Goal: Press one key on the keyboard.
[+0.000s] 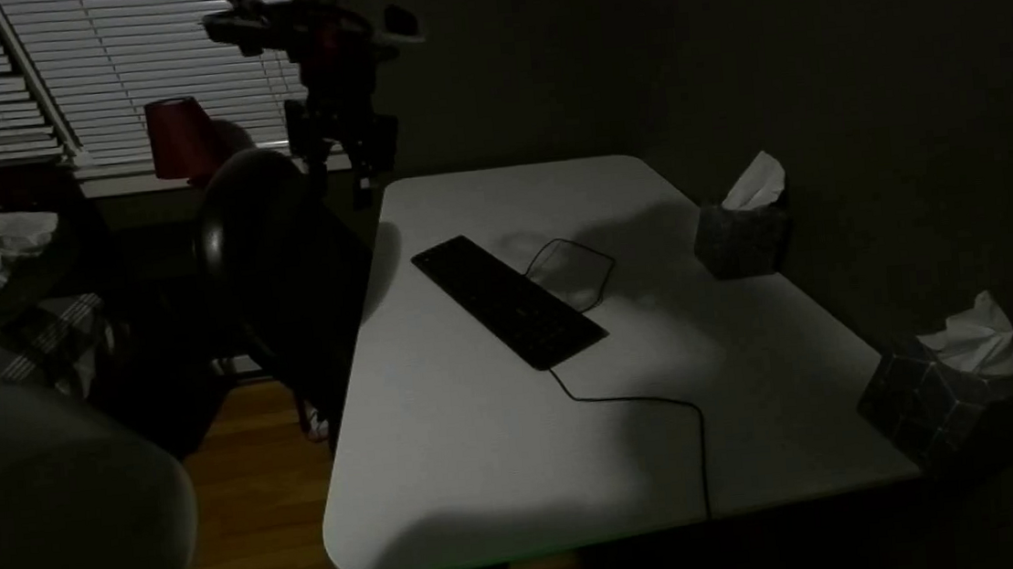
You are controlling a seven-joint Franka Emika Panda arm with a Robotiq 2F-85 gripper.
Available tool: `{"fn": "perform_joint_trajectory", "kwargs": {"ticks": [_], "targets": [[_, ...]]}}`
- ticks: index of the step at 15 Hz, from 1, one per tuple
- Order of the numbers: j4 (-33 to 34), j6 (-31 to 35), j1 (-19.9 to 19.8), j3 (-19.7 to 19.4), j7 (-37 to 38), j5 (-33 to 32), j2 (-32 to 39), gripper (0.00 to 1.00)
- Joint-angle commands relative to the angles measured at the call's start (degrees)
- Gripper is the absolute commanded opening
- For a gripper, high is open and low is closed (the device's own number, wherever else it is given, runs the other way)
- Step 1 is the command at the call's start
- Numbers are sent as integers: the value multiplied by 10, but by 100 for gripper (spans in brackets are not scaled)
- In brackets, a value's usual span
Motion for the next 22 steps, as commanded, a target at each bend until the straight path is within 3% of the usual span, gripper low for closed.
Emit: {"fn": "perform_joint_trajectory", "kwargs": {"ticks": [1,4,7,11,12,18,22], "targets": [[73,47,-2,-23,-6,54,106,42],[117,90,-7,-36,-4,73,171,18],[162,115,-16,-50,2,76,229,0],[213,96,-29,-66,20,78,298,0],[179,111,-23,-63,7,64,259,1],[205,110,-28,-68,11,69,297,1],[244,123,-28,-69,26,80,360,0]]}}
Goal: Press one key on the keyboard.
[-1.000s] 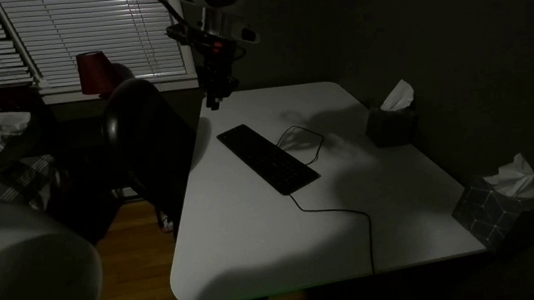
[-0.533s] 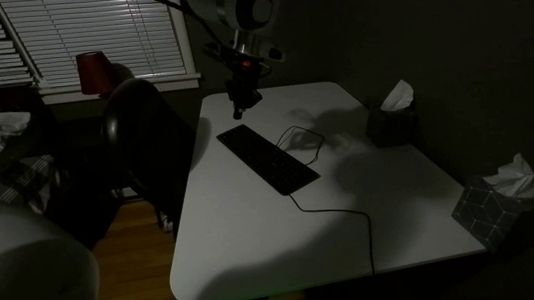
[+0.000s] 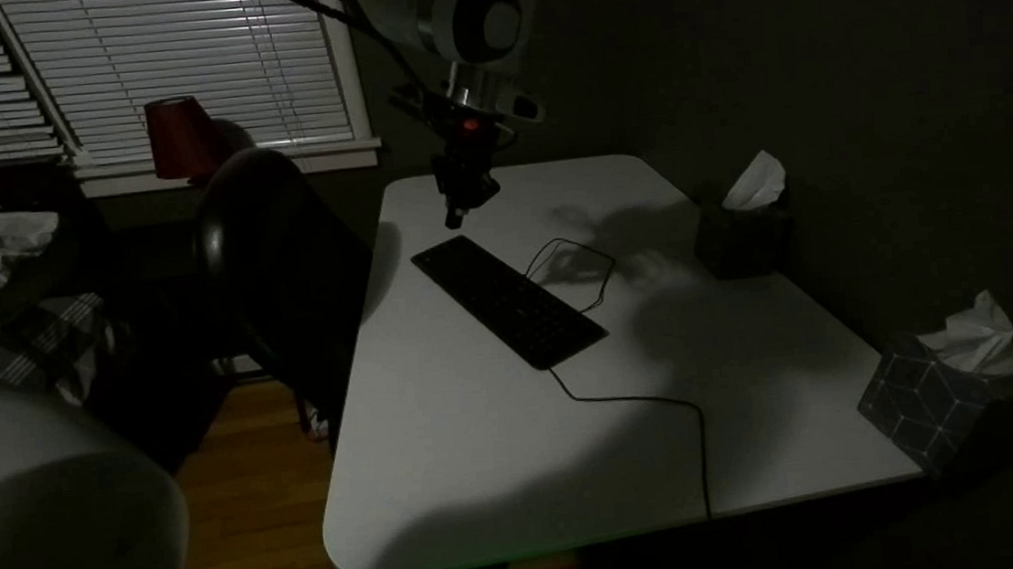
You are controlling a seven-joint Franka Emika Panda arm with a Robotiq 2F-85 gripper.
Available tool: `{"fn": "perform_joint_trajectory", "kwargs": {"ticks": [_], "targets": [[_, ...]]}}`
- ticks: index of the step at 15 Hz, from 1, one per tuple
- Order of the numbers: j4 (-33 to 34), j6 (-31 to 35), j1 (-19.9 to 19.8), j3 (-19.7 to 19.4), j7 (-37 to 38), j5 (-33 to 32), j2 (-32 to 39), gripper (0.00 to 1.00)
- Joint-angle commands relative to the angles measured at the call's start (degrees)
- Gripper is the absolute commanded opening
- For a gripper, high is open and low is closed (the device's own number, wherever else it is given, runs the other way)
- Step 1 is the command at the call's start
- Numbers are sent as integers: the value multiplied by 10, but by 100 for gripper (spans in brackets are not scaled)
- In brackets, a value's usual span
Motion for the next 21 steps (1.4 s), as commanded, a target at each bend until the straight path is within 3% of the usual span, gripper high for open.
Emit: {"fn": "perform_joint_trajectory", "kwargs": {"ticks": [1,8,21], "targets": [[40,13,1,-3,16,9,67,0],[115,63,-1,-7,44,20,177,0],[207,44,-1,-20,126,19,278,0]]}}
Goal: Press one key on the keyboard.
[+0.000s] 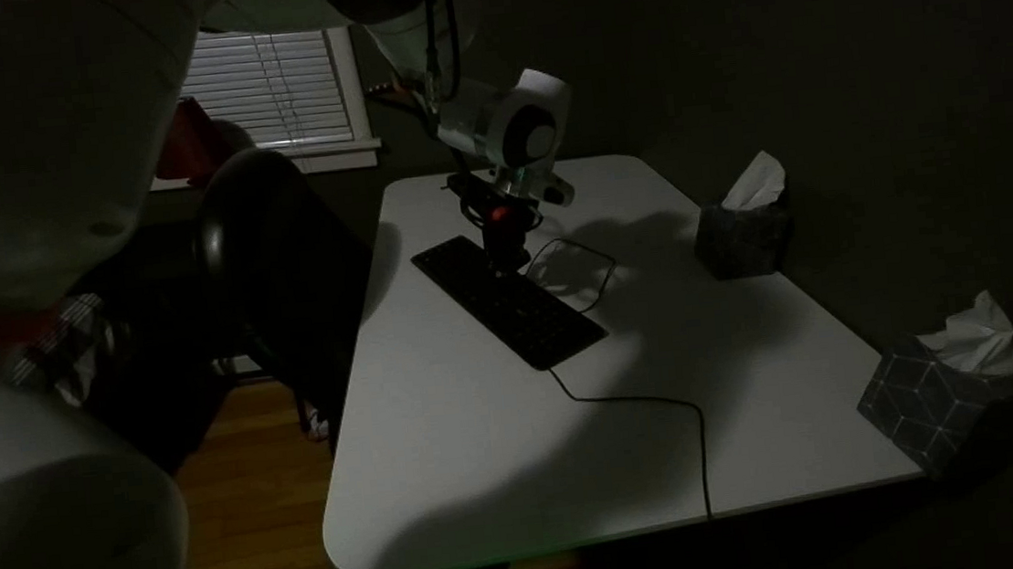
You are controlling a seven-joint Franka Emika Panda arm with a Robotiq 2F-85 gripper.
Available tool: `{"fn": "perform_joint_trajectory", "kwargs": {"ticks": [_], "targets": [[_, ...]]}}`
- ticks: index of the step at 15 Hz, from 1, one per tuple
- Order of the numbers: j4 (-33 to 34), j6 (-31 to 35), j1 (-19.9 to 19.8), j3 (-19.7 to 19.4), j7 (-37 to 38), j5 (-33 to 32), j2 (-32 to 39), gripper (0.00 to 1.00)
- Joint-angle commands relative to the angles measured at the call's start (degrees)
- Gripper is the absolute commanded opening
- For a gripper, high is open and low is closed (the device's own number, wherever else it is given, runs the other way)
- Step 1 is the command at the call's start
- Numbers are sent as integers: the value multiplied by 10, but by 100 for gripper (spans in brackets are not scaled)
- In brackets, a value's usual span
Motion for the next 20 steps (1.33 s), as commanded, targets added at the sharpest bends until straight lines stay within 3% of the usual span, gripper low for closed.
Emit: {"fn": "perform_joint_trajectory", "kwargs": {"ticks": [1,20], "targets": [[27,-25,1,-6,31,11,26,0],[72,-57,-4,-5,58,25,76,0]]}}
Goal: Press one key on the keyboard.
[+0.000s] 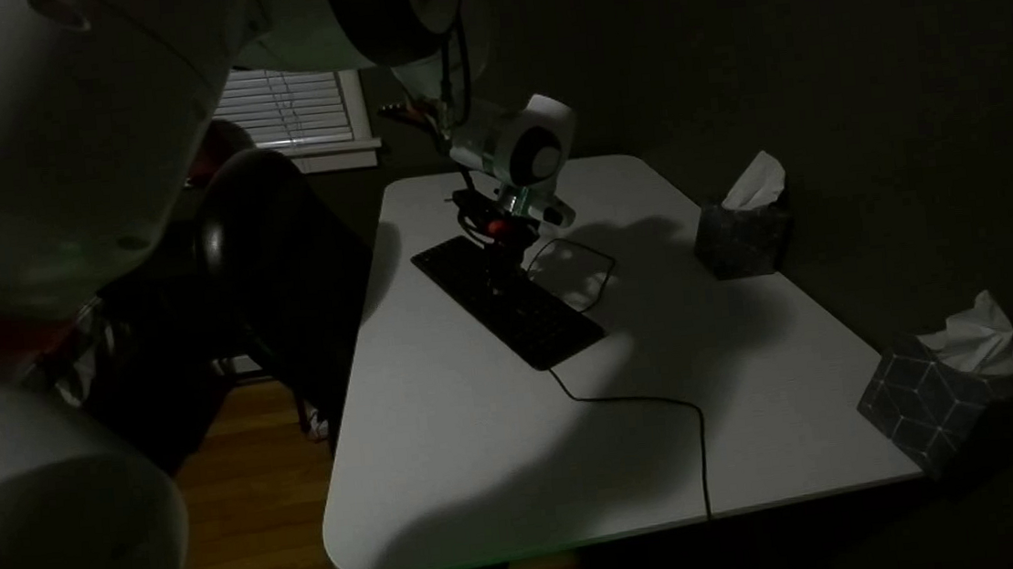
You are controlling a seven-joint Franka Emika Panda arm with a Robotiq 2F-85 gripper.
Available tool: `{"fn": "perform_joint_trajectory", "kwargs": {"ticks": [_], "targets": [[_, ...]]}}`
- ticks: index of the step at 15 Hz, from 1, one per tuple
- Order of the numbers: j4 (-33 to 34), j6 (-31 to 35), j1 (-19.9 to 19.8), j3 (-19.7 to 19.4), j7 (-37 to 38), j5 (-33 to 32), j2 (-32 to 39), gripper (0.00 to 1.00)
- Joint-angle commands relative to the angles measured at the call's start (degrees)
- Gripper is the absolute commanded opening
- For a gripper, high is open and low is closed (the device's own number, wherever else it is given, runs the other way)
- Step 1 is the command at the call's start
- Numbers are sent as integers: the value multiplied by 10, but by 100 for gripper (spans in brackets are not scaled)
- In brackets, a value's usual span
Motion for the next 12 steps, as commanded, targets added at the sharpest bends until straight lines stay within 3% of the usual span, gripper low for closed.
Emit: {"fn": "perform_joint_trajectory", "kwargs": {"ticks": [1,6,9,10,12], "targets": [[27,-13,-4,-3,7,13,24,0],[5,-40,-8,9,-4,29,-19,0],[-46,-44,6,12,-27,18,-87,0],[-58,-38,13,9,-30,9,-107,26],[-93,-11,28,2,-51,-19,-150,33]]}}
